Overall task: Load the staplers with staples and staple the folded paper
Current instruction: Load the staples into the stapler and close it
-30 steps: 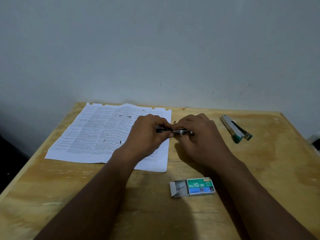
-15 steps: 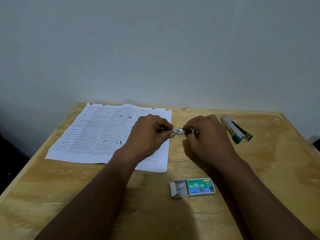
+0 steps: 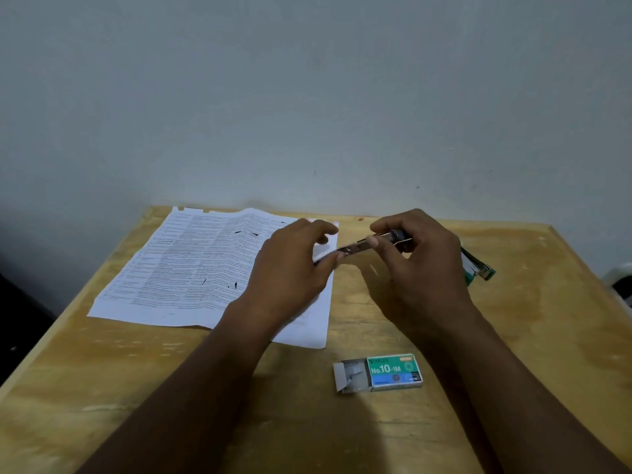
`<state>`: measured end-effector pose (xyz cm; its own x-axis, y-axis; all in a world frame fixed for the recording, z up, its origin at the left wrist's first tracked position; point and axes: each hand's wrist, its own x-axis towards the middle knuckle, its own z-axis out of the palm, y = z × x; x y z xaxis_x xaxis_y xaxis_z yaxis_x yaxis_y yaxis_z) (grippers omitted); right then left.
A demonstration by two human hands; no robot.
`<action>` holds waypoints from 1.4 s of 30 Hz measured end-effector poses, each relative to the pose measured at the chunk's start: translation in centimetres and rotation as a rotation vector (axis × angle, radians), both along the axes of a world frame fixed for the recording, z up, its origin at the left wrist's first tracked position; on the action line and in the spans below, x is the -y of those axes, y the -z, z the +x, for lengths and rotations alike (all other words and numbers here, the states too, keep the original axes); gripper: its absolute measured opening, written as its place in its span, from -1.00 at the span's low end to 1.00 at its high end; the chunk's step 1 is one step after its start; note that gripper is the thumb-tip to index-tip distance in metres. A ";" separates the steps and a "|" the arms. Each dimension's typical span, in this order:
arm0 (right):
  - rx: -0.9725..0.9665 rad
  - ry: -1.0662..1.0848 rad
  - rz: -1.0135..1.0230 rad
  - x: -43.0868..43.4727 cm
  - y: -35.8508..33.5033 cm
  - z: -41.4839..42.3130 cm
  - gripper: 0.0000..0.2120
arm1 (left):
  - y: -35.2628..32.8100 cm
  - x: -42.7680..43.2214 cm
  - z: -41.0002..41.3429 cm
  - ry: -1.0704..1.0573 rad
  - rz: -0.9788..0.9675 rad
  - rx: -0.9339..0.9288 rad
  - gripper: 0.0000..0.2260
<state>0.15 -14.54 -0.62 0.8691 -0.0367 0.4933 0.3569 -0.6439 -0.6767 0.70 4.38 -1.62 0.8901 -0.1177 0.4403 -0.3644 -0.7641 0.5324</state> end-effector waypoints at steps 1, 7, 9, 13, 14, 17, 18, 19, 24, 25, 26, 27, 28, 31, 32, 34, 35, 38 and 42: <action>0.032 -0.008 -0.002 -0.2 0.0 -0.1 -0.87 | -0.1 -0.1 -0.1 -0.032 -0.031 -0.062 -0.78; 0.005 -0.016 0.275 -0.2 -0.7 -0.5 -0.83 | -2.5 -0.9 -1.0 0.134 -0.661 -0.491 -0.78; -0.114 0.009 0.485 0.2 -1.2 -0.5 -0.81 | -2.7 -1.1 -0.7 0.199 -0.809 -0.525 -0.76; -0.281 -0.035 0.746 0.1 -1.4 -0.3 -0.80 | -2.0 -0.5 -0.5 0.211 -0.830 -0.485 -0.77; -0.309 -0.056 0.783 -0.1 -1.2 -0.3 -0.79 | -1.8 -0.3 -0.6 0.190 -0.800 -0.476 -0.78; -0.395 -0.107 0.950 -0.8 -1.2 -0.6 -0.87 | -1.5 -0.2 -0.6 0.136 -0.795 -0.484 -0.69; -0.423 -0.135 1.037 -0.9 -1.4 -0.7 -0.83 | -1.6 -0.2 -0.6 0.117 -0.794 -0.474 -0.64; -0.444 -0.166 1.112 -0.9 -1.6 -0.7 -0.72 | -1.6 -0.3 -0.5 0.089 -0.781 -0.450 -0.61; -0.392 -0.149 0.844 -1.5 -1.4 -1.0 -0.63 | -1.2 0.0 -0.3 -0.010 -0.692 -0.321 -0.68; -0.376 -0.129 0.810 -1.5 -1.3 -1.0 -0.67 | -1.1 0.1 -0.2 -0.010 -0.685 -0.320 -0.67; -0.369 -0.120 0.803 -1.4 -1.3 -1.0 -0.69 | -1.0 0.1 -0.2 -0.003 -0.681 -0.323 -0.67; -0.368 -0.118 0.807 -1.3 -1.2 -0.9 -0.69 | -0.9 0.1 -0.1 0.005 -0.679 -0.326 -0.66; -0.370 -0.115 0.809 -1.1 -1.3 -0.8 -0.70 | -0.9 0.1 -0.1 0.016 -0.680 -0.327 -0.64; -0.368 -0.121 0.825 -0.7 -1.5 -0.7 -0.70 | -0.8 0.2 -0.2 0.039 -0.671 -0.333 -0.61; -0.371 -0.127 0.850 -0.7 -1.5 -0.7 -0.70 | -0.8 0.3 -0.3 0.044 -0.666 -0.334 -0.64; -0.386 -0.127 0.939 -0.7 -1.6 -0.7 -0.64 | -1.0 0.3 -0.5 0.059 -0.629 -0.319 -0.69; -0.403 -0.129 1.008 -0.7 -1.6 -0.7 -0.59 | -1.1 0.2 -0.6 0.058 -0.577 -0.297 -0.67; -0.458 -0.191 1.275 -0.3 -2.2 -0.2 -0.61 | -1.3 -0.5 -0.7 -0.021 -0.339 -0.238 -0.54; -0.551 -0.172 1.496 0.7 -2.5 0.1 -0.68 | -1.5 -3.0 -0.3 -0.439 0.257 -0.338 -0.28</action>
